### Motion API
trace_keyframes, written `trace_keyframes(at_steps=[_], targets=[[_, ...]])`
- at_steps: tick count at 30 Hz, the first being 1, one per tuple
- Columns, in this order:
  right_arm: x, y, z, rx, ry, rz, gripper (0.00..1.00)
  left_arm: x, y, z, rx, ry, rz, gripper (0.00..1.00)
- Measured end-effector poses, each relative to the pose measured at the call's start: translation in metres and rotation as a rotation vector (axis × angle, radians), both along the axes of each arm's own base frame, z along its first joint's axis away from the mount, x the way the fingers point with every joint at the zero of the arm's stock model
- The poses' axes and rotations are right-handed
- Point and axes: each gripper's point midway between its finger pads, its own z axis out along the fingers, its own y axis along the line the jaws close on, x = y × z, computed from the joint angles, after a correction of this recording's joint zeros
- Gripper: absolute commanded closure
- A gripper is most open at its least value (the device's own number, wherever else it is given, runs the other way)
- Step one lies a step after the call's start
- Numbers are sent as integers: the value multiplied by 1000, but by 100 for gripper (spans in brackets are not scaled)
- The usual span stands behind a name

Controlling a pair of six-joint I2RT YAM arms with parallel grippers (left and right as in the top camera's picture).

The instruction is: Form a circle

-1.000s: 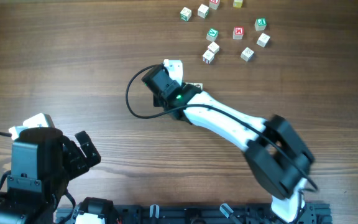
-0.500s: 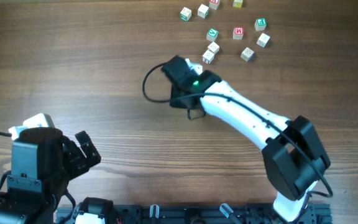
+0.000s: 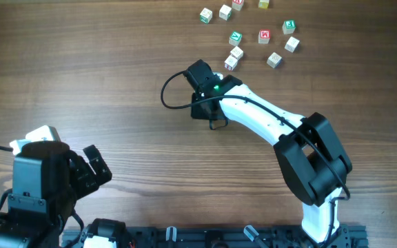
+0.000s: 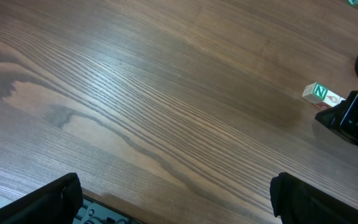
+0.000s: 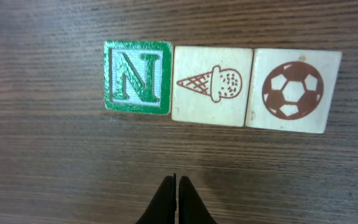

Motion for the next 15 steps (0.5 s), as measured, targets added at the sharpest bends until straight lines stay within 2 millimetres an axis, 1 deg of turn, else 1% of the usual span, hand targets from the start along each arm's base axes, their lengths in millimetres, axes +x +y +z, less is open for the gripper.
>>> trace_keyframes(at_steps=[8,12,15], targets=[[2,-5,0,-20,-6,9,95,0,0,0,0,0,1,0],[12,-13,0,-19,-25,-18,95,0,0,0,0,0,1,0],[16,-17,-1,-22,-25,-26,95,0,0,0,0,0,0,0]])
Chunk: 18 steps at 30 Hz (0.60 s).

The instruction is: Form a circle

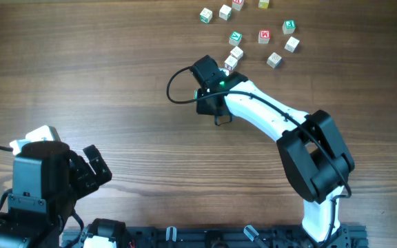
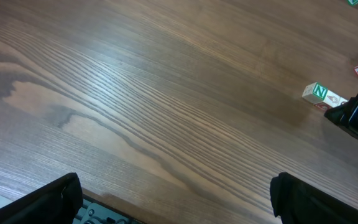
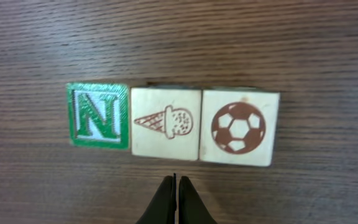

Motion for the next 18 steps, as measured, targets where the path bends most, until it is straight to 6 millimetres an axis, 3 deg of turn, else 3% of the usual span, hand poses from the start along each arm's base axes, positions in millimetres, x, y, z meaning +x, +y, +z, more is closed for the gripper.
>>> trace_keyframes(at_steps=[18], targets=[[0,-1,-6,-11,2,28,95,0,0,0,0,0,0,0]])
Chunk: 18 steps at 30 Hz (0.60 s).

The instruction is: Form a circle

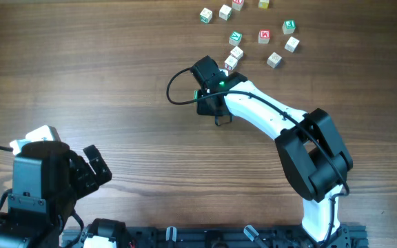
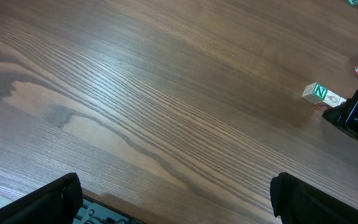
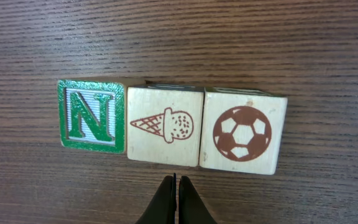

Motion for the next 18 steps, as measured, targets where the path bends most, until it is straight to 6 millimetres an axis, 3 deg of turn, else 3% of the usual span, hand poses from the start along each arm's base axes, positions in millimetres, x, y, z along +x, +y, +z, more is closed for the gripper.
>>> trace_keyframes(at_steps=[18], targets=[[-2,2,-11,9,11,22,95,0,0,0,0,0,0,0]])
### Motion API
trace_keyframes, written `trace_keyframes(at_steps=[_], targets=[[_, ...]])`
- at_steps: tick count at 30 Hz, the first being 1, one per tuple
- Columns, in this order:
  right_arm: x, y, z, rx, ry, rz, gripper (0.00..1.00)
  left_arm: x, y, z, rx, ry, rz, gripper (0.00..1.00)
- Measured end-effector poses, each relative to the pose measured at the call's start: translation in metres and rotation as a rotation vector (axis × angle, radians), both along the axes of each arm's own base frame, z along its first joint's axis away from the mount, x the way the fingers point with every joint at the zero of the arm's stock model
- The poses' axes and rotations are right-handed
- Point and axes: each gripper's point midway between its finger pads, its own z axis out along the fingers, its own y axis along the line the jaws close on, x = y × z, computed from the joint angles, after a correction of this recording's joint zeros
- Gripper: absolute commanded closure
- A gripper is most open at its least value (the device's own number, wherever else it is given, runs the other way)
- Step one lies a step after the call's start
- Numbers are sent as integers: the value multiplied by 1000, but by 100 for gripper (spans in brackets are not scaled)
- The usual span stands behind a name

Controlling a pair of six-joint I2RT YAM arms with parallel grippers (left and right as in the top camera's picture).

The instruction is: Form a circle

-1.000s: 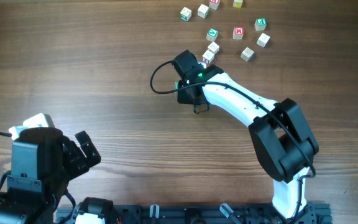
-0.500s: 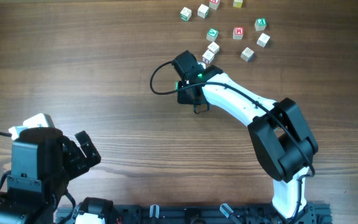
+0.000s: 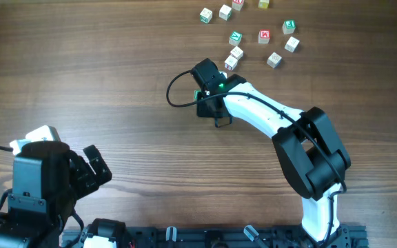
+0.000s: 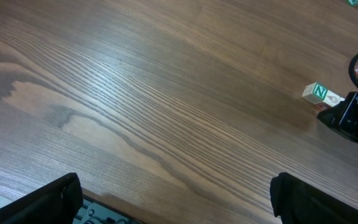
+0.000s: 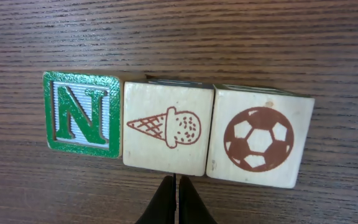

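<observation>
Three blocks lie side by side in a row in the right wrist view: a green N block, an ice-cream block and a football block, which is slightly tilted. My right gripper is shut, with its tips at the near edge of the ice-cream block. In the overhead view the right wrist sits just left of this row. My left gripper is open over bare wood near the front edge, far from the blocks. The N block also shows at the right of the left wrist view.
Several more blocks are scattered at the far side: a white one, a green-marked one, a red-lettered one, a green one and plain ones. The right arm's black cable loops to the left of the wrist.
In the right wrist view the row looks larger and sits closer to my shut fingertips, which now reach the ice-cream block's edge. The football block is turned slightly. The left arm is unchanged.
My right gripper was shut below the N, ice-cream and football row. At the second moment the wrist was farther up and right, and the row looked smaller. Then the row was nearer, and now the tips meet the ice-cream block. The left arm stayed still throughout.
</observation>
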Motion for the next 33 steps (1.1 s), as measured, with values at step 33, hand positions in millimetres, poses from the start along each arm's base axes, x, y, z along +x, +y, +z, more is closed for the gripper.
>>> trace_keyframes(at_steps=[33], targets=[[5,4,1,15,-21,0,95,0,0,0,0,0,0,0]])
